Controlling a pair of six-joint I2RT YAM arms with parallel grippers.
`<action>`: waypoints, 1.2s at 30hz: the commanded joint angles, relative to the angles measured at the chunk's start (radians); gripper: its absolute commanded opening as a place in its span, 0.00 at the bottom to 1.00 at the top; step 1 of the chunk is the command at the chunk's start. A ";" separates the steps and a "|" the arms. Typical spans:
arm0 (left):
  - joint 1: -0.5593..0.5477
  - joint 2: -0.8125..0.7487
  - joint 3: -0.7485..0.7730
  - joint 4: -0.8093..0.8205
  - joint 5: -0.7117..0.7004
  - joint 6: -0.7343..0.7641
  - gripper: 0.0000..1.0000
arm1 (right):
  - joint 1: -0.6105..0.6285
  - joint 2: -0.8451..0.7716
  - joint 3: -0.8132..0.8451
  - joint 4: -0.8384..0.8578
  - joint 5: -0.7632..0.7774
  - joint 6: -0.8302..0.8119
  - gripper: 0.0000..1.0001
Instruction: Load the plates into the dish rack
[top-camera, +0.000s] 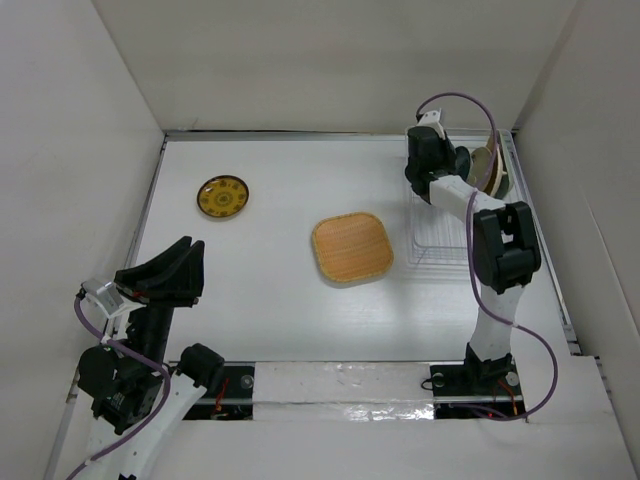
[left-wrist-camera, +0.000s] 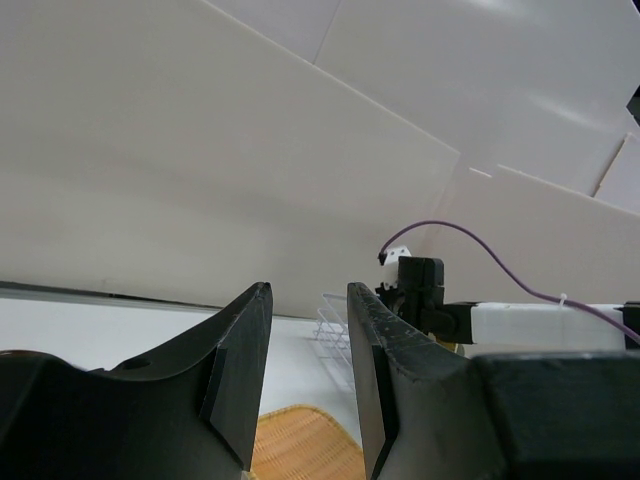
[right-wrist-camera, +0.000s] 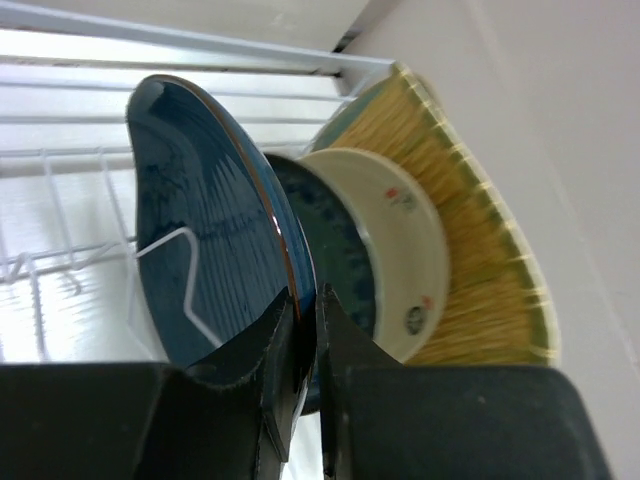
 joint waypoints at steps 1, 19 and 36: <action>0.005 -0.028 -0.003 0.047 0.015 -0.009 0.33 | 0.003 0.014 -0.006 -0.014 -0.039 0.137 0.15; 0.005 0.008 -0.006 0.044 0.013 -0.010 0.33 | 0.007 -0.237 -0.036 -0.144 -0.174 0.358 0.68; 0.005 0.261 0.010 0.013 0.048 -0.003 0.05 | 0.322 -0.782 -0.486 -0.056 -0.553 0.602 0.00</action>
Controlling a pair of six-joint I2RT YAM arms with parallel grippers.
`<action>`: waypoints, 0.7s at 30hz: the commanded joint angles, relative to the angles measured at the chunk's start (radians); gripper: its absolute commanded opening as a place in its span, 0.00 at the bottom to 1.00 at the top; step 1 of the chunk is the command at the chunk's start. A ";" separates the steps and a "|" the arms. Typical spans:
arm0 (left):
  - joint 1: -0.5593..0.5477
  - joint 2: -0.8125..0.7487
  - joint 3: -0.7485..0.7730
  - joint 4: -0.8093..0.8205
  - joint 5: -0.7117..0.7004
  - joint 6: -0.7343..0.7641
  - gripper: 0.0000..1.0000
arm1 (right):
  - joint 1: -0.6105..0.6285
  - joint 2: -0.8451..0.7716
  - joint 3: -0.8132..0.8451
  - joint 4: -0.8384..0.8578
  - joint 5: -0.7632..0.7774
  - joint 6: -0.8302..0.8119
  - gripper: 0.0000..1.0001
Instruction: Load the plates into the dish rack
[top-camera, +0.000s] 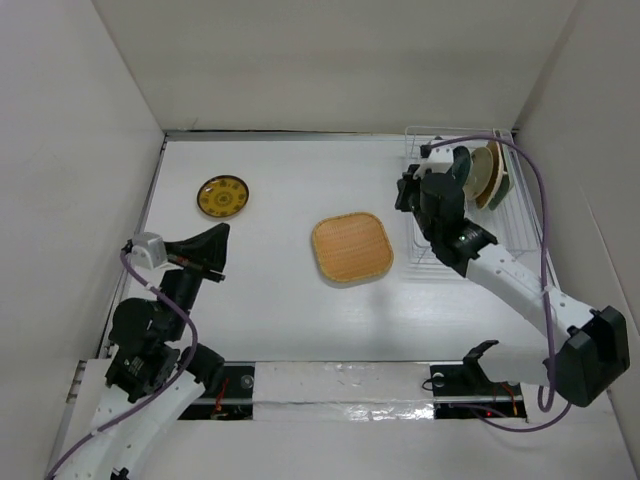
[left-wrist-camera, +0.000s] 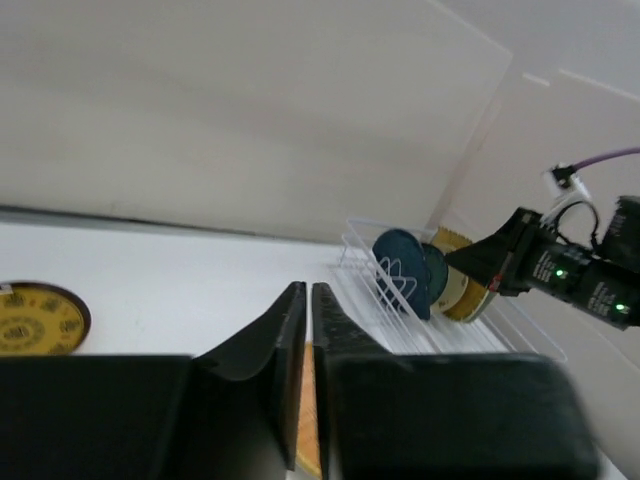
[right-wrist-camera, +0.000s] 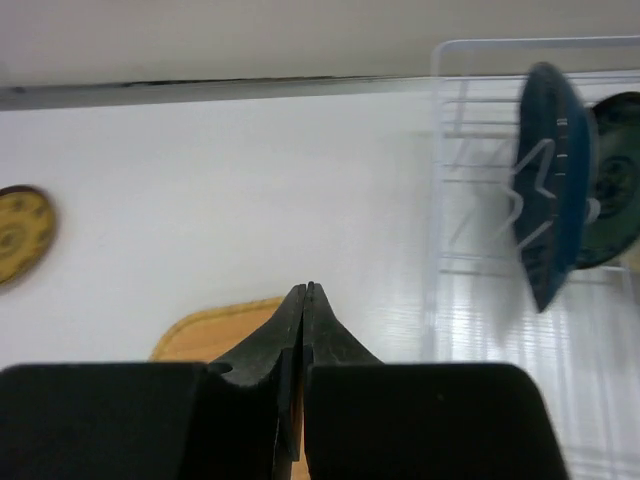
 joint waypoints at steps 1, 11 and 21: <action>0.005 0.079 0.012 0.016 0.030 0.003 0.00 | 0.076 -0.072 -0.035 0.051 -0.081 0.047 0.00; 0.005 0.363 0.042 -0.032 0.093 0.029 0.00 | 0.420 -0.097 -0.245 0.188 -0.188 0.214 0.00; 0.005 0.484 0.055 -0.027 0.123 0.024 0.00 | 0.681 0.124 -0.296 0.146 0.076 0.512 0.00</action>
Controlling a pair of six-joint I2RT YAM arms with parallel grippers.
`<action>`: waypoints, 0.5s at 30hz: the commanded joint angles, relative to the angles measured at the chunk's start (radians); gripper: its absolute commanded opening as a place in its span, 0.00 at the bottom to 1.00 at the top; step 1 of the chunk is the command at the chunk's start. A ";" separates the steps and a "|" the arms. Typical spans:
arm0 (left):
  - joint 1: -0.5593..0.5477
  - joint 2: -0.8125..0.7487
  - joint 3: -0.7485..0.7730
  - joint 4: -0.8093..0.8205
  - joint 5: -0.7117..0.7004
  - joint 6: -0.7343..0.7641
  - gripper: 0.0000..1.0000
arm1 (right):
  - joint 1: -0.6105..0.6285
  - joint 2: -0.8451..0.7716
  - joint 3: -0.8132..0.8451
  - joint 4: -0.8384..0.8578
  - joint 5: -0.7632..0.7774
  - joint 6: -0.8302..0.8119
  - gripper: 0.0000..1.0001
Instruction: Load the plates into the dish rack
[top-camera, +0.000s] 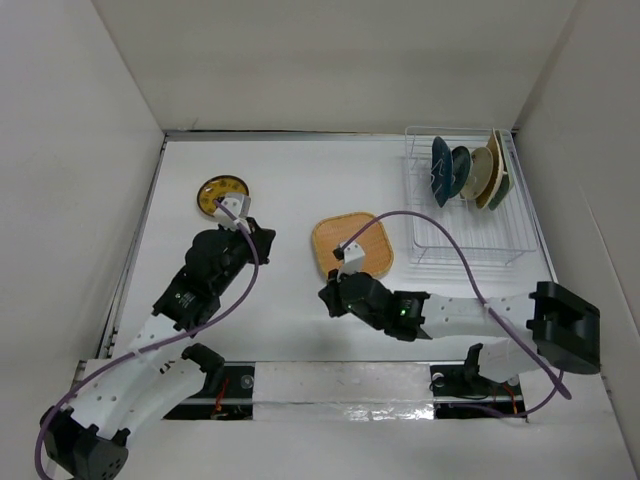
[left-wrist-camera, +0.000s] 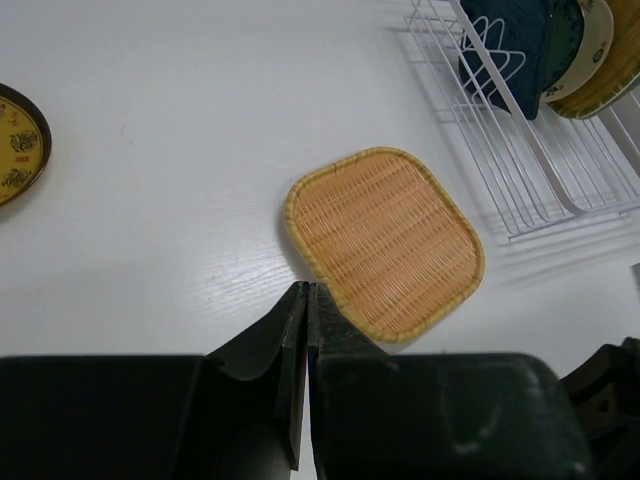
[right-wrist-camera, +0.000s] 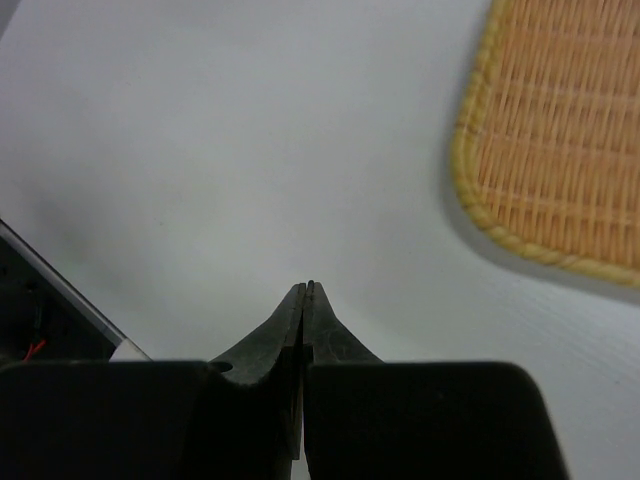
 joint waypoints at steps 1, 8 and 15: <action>0.005 -0.023 0.045 0.053 0.012 0.009 0.00 | 0.013 0.044 -0.018 0.048 0.078 0.167 0.00; 0.005 -0.078 0.030 0.054 0.004 0.010 0.00 | 0.065 0.103 -0.027 0.067 0.189 0.255 0.00; 0.005 -0.129 0.022 0.063 0.053 0.006 0.00 | 0.021 0.084 -0.116 0.084 0.245 0.509 0.00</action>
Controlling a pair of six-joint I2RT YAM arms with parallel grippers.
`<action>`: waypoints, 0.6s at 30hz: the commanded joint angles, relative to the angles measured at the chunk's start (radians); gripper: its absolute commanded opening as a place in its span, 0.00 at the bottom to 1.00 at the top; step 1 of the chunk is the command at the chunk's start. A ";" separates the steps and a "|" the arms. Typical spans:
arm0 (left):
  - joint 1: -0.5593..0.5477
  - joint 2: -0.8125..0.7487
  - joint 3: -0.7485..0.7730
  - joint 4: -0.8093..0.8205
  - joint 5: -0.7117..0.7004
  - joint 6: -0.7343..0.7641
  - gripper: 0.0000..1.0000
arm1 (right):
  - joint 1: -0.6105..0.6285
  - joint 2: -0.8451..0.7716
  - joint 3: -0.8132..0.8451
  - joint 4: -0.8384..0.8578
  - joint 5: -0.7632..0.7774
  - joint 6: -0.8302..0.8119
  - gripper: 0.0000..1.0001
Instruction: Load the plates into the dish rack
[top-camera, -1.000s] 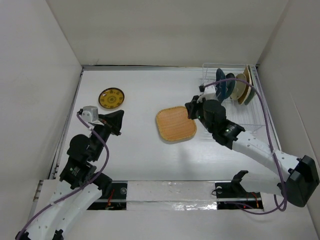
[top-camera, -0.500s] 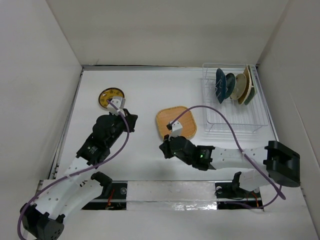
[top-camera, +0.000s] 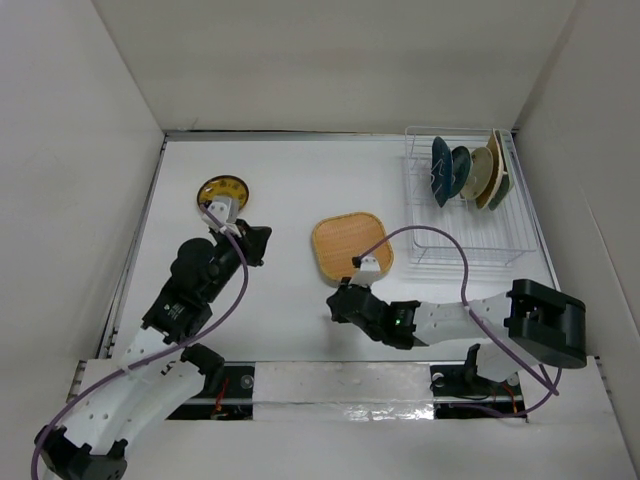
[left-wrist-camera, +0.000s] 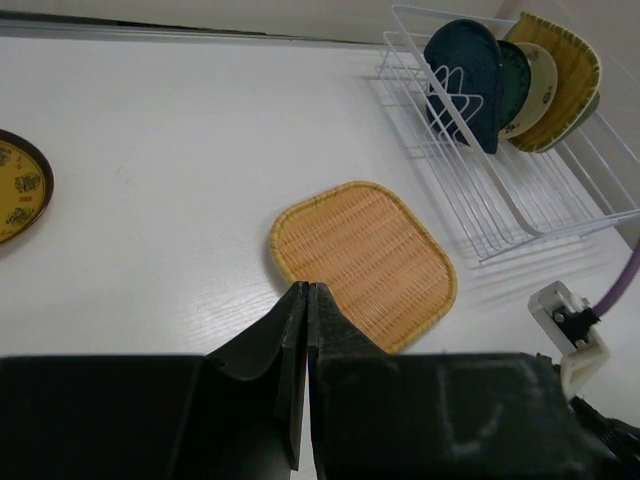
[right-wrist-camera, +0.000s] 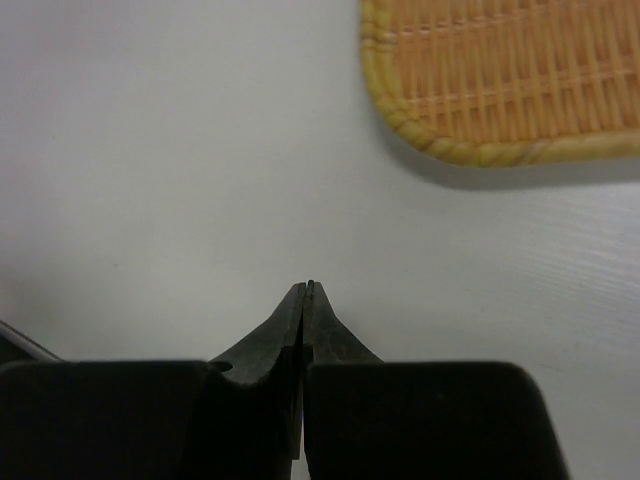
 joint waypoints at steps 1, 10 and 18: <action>0.005 -0.045 0.020 0.060 0.047 0.004 0.00 | -0.036 -0.041 -0.064 0.043 0.100 0.193 0.00; 0.005 -0.111 0.015 0.069 0.086 0.007 0.00 | -0.055 -0.046 -0.095 -0.065 0.231 0.486 0.52; 0.005 -0.143 0.012 0.066 0.078 0.004 0.06 | -0.064 0.006 -0.070 -0.119 0.274 0.673 0.65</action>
